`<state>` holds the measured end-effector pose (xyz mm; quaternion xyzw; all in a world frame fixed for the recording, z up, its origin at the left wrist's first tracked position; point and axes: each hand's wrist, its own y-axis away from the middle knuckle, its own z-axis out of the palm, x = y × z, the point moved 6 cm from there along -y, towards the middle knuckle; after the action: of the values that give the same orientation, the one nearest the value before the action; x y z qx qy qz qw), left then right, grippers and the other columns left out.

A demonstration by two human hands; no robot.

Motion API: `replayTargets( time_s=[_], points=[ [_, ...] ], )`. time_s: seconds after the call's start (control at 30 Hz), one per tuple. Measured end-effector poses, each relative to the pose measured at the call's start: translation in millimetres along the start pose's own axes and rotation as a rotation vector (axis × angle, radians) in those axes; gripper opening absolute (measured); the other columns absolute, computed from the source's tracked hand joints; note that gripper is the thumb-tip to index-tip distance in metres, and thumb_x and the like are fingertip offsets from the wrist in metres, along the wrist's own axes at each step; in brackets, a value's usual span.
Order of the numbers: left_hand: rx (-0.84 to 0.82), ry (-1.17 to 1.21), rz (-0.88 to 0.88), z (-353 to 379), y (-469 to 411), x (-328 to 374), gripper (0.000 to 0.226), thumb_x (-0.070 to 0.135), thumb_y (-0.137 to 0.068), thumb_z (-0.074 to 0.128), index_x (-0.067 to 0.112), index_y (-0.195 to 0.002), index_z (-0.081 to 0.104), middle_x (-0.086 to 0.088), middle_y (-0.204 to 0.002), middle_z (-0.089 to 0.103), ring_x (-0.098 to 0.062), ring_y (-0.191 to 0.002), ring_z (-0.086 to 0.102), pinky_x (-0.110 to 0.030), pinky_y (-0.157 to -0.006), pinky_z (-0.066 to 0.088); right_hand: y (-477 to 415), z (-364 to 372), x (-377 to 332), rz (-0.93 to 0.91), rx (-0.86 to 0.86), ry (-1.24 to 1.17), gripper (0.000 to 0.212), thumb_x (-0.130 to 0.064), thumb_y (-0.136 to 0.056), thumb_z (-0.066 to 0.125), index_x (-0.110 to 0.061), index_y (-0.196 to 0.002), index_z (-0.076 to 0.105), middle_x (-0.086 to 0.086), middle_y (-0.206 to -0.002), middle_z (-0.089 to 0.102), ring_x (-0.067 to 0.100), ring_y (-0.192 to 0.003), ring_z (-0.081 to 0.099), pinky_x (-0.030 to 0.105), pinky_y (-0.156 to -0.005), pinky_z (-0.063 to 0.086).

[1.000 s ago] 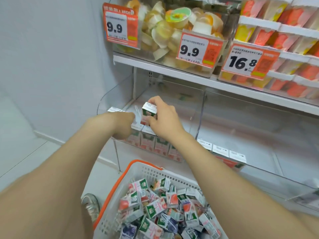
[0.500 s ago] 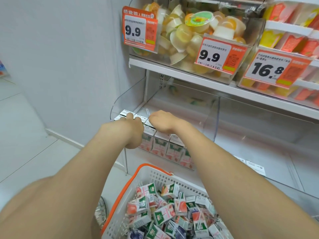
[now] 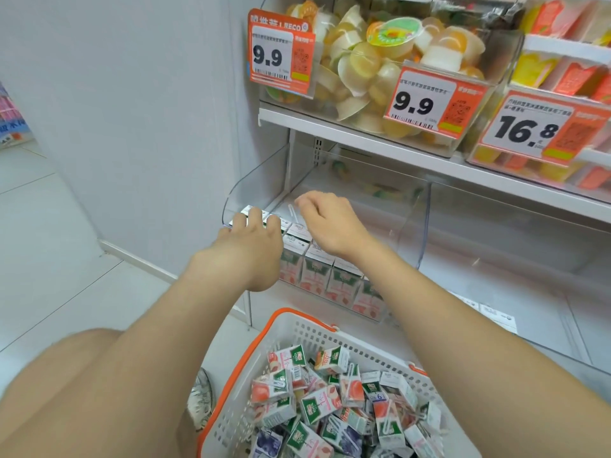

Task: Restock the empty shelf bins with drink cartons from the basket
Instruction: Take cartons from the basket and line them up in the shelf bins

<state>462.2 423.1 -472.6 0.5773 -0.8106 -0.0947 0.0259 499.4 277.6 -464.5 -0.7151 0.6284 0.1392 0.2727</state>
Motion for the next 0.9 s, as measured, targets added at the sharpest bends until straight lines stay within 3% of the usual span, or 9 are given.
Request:
replayTargets(
  time_s=[0.07, 0.13, 0.3, 0.4, 0.47, 0.6, 0.7, 0.8, 0.9],
  points=[
    [0.082, 0.038, 0.046, -3, 10, 10, 0.035, 0.025, -0.099, 0.049, 0.013, -0.129, 0.036, -0.014, -0.132, 0.033, -0.037, -0.124, 0.037, -0.044, -0.095, 0.042, 35, -18, -9, -0.129, 0.182, -0.025, 0.023, -0.018, -0.096, 0.048, -0.018, -0.1, 0.071, -0.001, -0.091, 0.07, 0.017, -0.087, 0.062, 0.031, -0.081, 0.048],
    [0.039, 0.089, 0.121, 4, 22, 21, 0.029, 0.029, -0.1, 0.051, 0.016, -0.124, 0.04, -0.012, -0.129, 0.039, -0.036, -0.122, 0.043, -0.046, -0.096, 0.046, 78, -26, -13, -0.2, 0.178, -0.023, 0.018, -0.014, -0.085, 0.052, -0.022, -0.089, 0.068, -0.007, -0.082, 0.068, 0.014, -0.077, 0.061, 0.033, -0.075, 0.051],
    [-0.366, -0.023, 0.277, 72, 57, 78, 0.027, 0.022, -0.103, 0.052, 0.015, -0.129, 0.054, -0.008, -0.123, 0.062, -0.029, -0.108, 0.063, -0.041, -0.089, 0.055, 181, 15, 13, -0.071, -0.454, 0.206, 0.02, -0.018, -0.087, 0.049, -0.019, -0.084, 0.068, -0.001, -0.076, 0.069, 0.019, -0.073, 0.066, 0.039, -0.063, 0.057],
    [-0.487, -0.108, 0.333, 121, 69, 114, 0.007, 0.014, -0.101, 0.055, 0.01, -0.097, 0.059, -0.005, -0.092, 0.06, -0.022, -0.08, 0.06, -0.035, -0.071, 0.048, 227, 46, 44, -0.015, -0.764, 0.374, 0.022, -0.016, -0.088, 0.05, -0.005, -0.089, 0.069, 0.013, -0.078, 0.065, 0.034, -0.071, 0.059, 0.038, -0.057, 0.048],
    [-0.534, -0.109, 0.335, 153, 70, 126, 0.016, 0.005, -0.098, 0.054, 0.009, -0.083, 0.053, -0.006, -0.082, 0.056, -0.022, -0.071, 0.055, -0.035, -0.066, 0.047, 247, 60, 58, -0.002, -0.861, 0.424, 0.021, -0.011, -0.091, 0.048, 0.001, -0.09, 0.065, 0.013, -0.077, 0.055, 0.031, -0.066, 0.049, 0.036, -0.056, 0.039],
    [-0.649, -0.065, 0.315, 217, 75, 127, 0.029, -0.002, -0.094, 0.053, 0.004, -0.122, 0.06, -0.012, -0.111, 0.064, -0.027, -0.091, 0.063, -0.038, -0.076, 0.056, 268, 82, 80, 0.004, -0.93, 0.487, 0.014, -0.005, -0.093, 0.046, -0.004, -0.086, 0.059, 0.009, -0.081, 0.054, 0.027, -0.064, 0.051, 0.04, -0.055, 0.045],
    [-0.756, -0.1, 0.327, 251, 80, 124, 0.03, -0.002, -0.092, 0.061, 0.001, -0.122, 0.064, -0.012, -0.107, 0.065, -0.029, -0.09, 0.065, -0.046, -0.083, 0.06, 282, 111, 95, 0.009, -0.972, 0.468, 0.017, -0.004, -0.096, 0.045, -0.006, -0.097, 0.061, 0.009, -0.087, 0.06, 0.022, -0.064, 0.052, 0.033, -0.05, 0.04],
    [-0.861, -0.143, 0.331, 278, 84, 117, 0.048, 0.004, -0.091, 0.07, 0.013, -0.137, 0.06, -0.009, -0.129, 0.064, -0.031, -0.11, 0.066, -0.044, -0.094, 0.058, 299, 148, 110, -0.031, -1.015, 0.476, 0.028, -0.004, -0.096, 0.046, -0.008, -0.12, 0.059, 0.005, -0.084, 0.055, 0.022, -0.068, 0.055, 0.032, -0.051, 0.043],
    [-0.923, -0.189, 0.358, 297, 90, 106, 0.065, 0.008, -0.091, 0.073, 0.024, -0.15, 0.051, -0.005, -0.146, 0.054, -0.032, -0.121, 0.061, -0.04, -0.098, 0.055, 317, 182, 123, -0.124, -1.062, 0.584, 0.049, -0.006, -0.099, 0.051, -0.017, -0.145, 0.042, 0.013, -0.109, 0.058, 0.035, -0.097, 0.063, 0.043, -0.074, 0.053]
  ],
)
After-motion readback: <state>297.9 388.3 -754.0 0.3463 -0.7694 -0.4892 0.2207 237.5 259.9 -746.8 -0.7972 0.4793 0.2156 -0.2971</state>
